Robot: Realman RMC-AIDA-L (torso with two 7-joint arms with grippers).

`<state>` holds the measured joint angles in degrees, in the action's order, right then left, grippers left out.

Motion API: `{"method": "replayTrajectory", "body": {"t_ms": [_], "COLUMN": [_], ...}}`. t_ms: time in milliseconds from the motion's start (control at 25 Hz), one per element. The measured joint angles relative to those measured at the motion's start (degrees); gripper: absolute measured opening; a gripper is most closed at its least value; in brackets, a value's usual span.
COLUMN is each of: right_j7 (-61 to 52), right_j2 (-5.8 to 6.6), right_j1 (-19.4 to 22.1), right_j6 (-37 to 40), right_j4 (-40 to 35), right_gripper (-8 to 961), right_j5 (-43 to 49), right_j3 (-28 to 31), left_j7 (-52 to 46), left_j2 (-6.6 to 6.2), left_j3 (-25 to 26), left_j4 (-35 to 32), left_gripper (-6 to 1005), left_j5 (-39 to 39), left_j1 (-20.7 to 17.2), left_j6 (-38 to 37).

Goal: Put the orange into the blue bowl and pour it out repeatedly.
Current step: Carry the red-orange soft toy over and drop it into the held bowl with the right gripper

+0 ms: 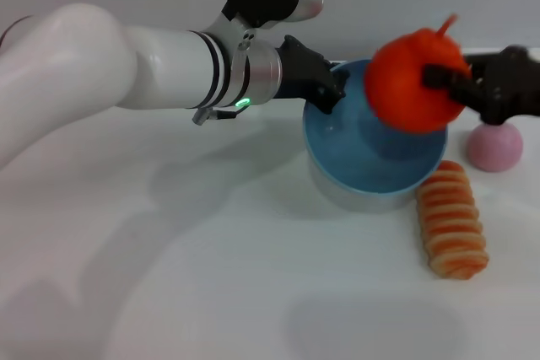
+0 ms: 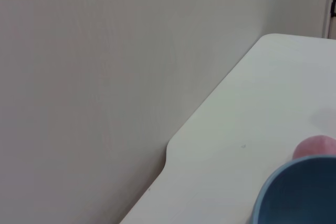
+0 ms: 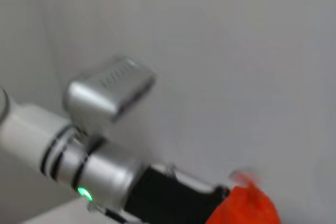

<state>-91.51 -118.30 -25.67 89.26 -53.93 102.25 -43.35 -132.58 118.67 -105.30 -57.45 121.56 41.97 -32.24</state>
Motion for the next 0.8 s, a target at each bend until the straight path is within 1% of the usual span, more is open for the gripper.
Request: {"method": "replayTrajectory", "body": {"t_ms": [80, 120, 280, 480, 600, 720, 760, 800], "right_j7": [-0.7, -1.8, -2.1, -2.4, -2.6, -1.9, -0.8, 0.9], "right_j2": [0.07, 0.13, 0.05, -0.01, -0.08, -0.16, -0.13, -0.06], "right_j1": [-1.4, -2.5, -3.1, -3.1, -2.6, -1.2, -0.2, 0.9], "right_j6": [-1.0, -2.4, -4.2, -4.5, -4.6, -4.9, -4.8, -4.8], "right_j4": [2.3, 4.3, 5.4, 5.4, 4.8, 4.7, 4.7, 4.8], "right_gripper": [36, 68, 197, 306, 371, 436, 456, 476], "right_j5": [2.3, 3.6, 3.8, 3.6, 3.1, 0.0, -1.2, -2.8], "right_j3": [0.2, 0.4, 0.1, 0.8, 2.4, 6.2, 7.2, 7.8], "left_j7": [-0.2, -0.3, -0.5, -0.6, -0.6, -0.4, 0.1, 1.2], "left_j2": [0.03, 0.05, 0.08, 0.07, 0.03, -0.04, -0.07, -0.09], "left_j3": [-0.2, -0.5, -1.3, -1.2, -1.2, -1.3, -1.5, -2.2], "left_j4": [-0.3, -0.5, -0.6, -0.4, 0.0, 0.2, 0.3, 0.5], "left_gripper": [-1, -1, -1, 0, 0, -1, -1, -1], "left_j5": [-0.1, -0.1, -0.1, -0.1, 0.0, 0.3, 0.6, 1.4], "left_j1": [0.0, -0.1, 0.1, -0.3, -0.5, -0.5, -0.6, -0.8], "left_j6": [0.4, 0.9, 1.6, 2.1, 3.1, 5.2, 6.4, 9.7]}}
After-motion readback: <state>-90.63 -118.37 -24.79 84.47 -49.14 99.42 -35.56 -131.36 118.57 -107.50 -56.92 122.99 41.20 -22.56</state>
